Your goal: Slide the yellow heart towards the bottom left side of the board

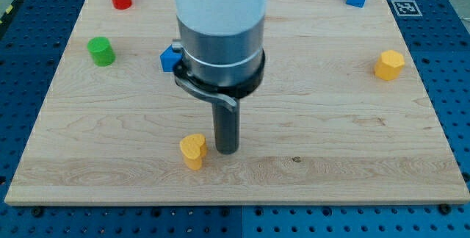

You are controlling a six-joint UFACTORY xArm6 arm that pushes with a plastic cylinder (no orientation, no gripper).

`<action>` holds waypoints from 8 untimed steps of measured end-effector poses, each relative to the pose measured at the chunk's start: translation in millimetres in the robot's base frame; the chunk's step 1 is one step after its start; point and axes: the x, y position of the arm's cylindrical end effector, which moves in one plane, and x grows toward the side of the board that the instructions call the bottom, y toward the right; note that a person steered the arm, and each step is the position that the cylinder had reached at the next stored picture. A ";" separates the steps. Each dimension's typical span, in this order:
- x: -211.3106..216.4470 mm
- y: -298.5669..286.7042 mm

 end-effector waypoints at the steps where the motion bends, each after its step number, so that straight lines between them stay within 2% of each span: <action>1: 4.1 0.0; 4: 4.6 -40.8; 6: -13.6 -81.4; 8: -25.1 -81.4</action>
